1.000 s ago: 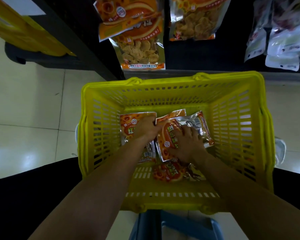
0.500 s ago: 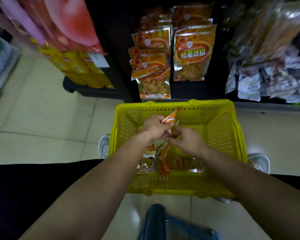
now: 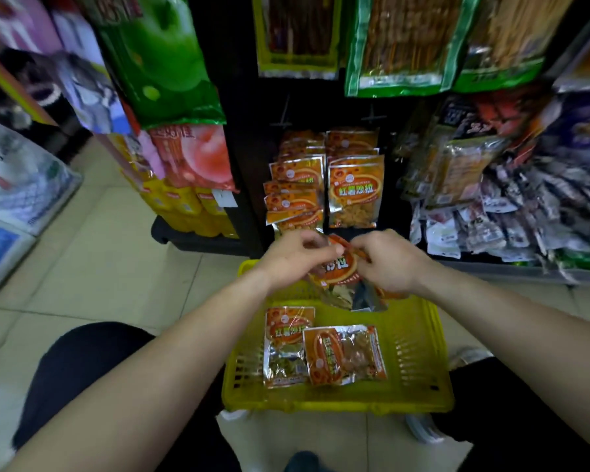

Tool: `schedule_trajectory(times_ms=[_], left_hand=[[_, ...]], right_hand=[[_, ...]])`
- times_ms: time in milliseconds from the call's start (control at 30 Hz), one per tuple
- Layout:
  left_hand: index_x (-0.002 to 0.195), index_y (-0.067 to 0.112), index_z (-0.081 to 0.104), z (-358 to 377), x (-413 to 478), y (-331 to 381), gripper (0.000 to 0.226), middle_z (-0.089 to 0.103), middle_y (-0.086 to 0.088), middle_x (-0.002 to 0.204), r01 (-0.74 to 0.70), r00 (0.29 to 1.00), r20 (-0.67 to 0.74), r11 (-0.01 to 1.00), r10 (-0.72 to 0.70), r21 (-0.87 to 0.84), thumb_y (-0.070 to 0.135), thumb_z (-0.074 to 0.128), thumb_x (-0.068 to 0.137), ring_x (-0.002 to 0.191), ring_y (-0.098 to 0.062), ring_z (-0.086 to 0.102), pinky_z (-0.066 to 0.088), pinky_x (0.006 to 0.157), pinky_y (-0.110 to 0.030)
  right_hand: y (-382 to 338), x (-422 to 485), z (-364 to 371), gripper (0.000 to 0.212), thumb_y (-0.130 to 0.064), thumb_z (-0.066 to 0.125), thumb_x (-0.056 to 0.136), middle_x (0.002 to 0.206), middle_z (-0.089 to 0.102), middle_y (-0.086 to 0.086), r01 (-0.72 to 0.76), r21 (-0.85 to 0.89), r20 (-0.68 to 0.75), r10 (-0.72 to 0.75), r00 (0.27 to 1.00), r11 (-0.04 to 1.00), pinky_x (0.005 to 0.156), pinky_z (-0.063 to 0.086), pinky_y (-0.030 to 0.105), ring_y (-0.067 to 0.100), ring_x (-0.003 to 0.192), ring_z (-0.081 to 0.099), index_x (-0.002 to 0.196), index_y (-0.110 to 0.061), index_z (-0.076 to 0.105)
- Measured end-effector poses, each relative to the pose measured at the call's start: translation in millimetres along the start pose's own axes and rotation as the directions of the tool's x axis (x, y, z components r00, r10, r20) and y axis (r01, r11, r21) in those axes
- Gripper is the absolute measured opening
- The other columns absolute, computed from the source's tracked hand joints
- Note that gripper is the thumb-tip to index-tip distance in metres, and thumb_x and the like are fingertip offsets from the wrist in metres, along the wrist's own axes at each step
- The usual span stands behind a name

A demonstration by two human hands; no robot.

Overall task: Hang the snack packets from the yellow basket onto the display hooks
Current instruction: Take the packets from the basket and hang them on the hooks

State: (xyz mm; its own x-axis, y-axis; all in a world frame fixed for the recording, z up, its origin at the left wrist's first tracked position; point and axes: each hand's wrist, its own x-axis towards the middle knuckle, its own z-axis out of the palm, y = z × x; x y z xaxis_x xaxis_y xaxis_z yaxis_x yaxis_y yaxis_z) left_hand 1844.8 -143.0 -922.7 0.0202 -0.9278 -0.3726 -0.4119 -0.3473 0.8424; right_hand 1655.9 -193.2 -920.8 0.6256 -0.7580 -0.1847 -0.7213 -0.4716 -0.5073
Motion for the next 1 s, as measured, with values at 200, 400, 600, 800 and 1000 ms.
schedule_trajectory(times_ms=[200,400,600,800,1000], left_hand=[[0.094,0.032,0.054,-42.5,-6.8,4.9,0.042,0.058,0.013,0.099,-0.138,0.899,-0.293,0.846,0.325,0.516,0.045,0.086,0.07,0.089,-0.007,0.059,0.053,0.072,-0.032],[0.086,0.023,0.065,-49.9,16.3,5.5,0.021,0.073,0.007,0.094,-0.204,0.951,-0.197,0.962,0.238,0.181,0.033,0.082,0.08,0.084,-0.008,0.072,0.061,0.076,-0.044],[0.083,0.021,0.067,-58.7,37.8,7.7,0.018,0.075,0.005,0.083,-0.194,0.93,-0.285,0.969,0.231,0.152,0.03,0.082,0.081,0.073,-0.01,0.073,0.063,0.064,-0.039],[0.085,0.026,0.07,-71.0,49.8,-5.1,0.011,0.075,0.007,0.08,-0.157,0.902,-0.385,0.979,0.196,0.13,0.017,0.077,0.086,0.071,-0.008,0.072,0.054,0.057,-0.021],[0.121,0.019,0.071,-39.5,52.3,-4.1,0.026,0.073,0.012,0.102,-0.184,0.903,-0.374,0.977,0.21,0.103,0.015,0.065,0.096,0.095,0.003,0.069,0.049,0.074,-0.006]], right_hand=[[2.7,-0.6,-43.6,0.026,-0.017,0.059,0.096,0.068,0.063,-0.018,0.074,0.162,-0.039,-0.069,0.997,0.984,0.058,0.04,0.017,-0.004,0.067,0.059,0.071,-0.023,0.057],[25.3,21.2,-51.4,0.01,-0.023,0.059,0.098,0.098,0.072,-0.014,0.091,0.278,-0.057,-0.078,0.995,0.956,0.082,0.053,0.029,0.002,0.094,0.066,0.094,-0.024,0.068],[53.2,47.9,-67.3,0.002,-0.023,0.07,0.092,0.081,0.074,-0.013,0.006,0.367,-0.137,0.048,0.989,0.93,0.073,0.054,0.032,0.001,0.077,0.07,0.09,-0.024,0.07],[64.0,61.1,-69.5,0.008,-0.025,0.067,0.094,0.088,0.069,-0.01,-0.131,0.302,-0.228,0.205,0.952,0.944,0.062,0.043,0.022,0.003,0.076,0.062,0.101,-0.024,0.071],[42.9,75.3,-36.5,0.021,-0.027,0.064,0.093,0.079,0.072,0.007,-0.173,0.226,-0.138,0.208,0.968,0.959,0.07,0.053,0.033,0.021,0.074,0.067,0.086,-0.01,0.074]])
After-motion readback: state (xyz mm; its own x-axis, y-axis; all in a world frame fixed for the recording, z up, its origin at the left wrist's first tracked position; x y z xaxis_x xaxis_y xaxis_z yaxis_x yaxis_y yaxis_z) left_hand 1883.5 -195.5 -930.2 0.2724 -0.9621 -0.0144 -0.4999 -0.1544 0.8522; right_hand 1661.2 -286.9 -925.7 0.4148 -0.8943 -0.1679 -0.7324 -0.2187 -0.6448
